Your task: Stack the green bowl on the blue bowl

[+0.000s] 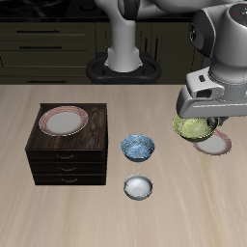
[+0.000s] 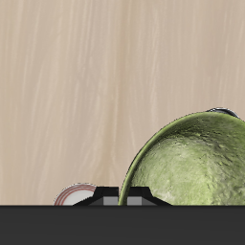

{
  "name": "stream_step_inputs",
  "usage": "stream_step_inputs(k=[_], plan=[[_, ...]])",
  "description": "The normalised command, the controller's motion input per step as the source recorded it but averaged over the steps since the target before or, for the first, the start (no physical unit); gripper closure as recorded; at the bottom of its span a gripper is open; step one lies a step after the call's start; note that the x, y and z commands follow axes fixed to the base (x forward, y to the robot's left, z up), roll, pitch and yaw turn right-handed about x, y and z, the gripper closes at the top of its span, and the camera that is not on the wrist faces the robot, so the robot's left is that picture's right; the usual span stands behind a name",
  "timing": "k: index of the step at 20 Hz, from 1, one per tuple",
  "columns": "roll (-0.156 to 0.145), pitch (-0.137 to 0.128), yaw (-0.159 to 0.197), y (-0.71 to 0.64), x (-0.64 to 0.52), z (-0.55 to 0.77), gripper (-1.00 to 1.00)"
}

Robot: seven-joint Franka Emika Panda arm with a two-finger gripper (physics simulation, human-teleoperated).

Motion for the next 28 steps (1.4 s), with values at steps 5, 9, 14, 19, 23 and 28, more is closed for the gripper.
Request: stream_step_inputs(k=[5,9,14,19,23,28], plan=[[-0.002,-0.047,0.008,-0.09,-0.08,0.24,1.00],[0.010,-0.044,-0.001,-0.13,-0.20,0.15,1.00],[0.009,-0.064,0.020,-0.27,-0.36,0.17,1.00],[0.005,-0.030,0.012,-0.26,-0.27,0.08,1.00],[0.003,-0.063,0.024,-0.34,-0.32,0.06,1.00],[0.011,-0.046,0.016,-0.32,-0.22,-0.04,1.00]])
